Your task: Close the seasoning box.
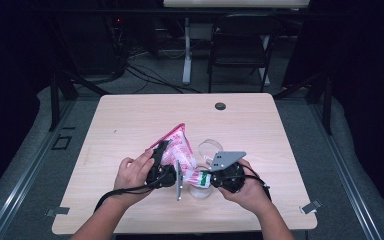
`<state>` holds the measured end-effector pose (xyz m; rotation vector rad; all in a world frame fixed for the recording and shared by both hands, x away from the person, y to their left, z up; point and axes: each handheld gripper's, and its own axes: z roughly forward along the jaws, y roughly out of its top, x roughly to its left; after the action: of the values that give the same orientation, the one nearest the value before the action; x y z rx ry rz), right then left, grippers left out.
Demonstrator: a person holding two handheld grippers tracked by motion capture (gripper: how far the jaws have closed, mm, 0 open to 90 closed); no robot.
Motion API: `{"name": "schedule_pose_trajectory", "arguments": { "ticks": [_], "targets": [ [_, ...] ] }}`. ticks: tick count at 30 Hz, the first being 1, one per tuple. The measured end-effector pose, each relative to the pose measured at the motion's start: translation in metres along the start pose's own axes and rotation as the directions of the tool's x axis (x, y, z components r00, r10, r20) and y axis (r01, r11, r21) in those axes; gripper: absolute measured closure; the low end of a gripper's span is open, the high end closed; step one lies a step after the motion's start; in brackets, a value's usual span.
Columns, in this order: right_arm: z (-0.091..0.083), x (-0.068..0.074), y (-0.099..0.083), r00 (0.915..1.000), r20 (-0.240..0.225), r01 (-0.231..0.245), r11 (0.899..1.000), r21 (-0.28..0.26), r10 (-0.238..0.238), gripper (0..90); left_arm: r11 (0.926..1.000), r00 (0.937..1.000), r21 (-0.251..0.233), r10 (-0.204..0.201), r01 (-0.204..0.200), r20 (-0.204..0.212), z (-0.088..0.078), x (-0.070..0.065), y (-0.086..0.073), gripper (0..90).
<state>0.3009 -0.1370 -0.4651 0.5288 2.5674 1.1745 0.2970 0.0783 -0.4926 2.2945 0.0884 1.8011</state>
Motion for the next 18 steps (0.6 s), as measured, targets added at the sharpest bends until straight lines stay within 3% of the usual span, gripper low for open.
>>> {"name": "schedule_pose_trajectory", "arguments": {
  "ticks": [18],
  "targets": [
    [-0.0002, 0.0001, -0.0003, 1.0000, -0.001, -0.004, 1.000, -0.004, 0.004, 90.0, 1.0000, 1.0000, -0.008, 0.002, -0.002, -0.007, -0.0006, 0.0015, 0.0015, 63.5]
  ]
}}
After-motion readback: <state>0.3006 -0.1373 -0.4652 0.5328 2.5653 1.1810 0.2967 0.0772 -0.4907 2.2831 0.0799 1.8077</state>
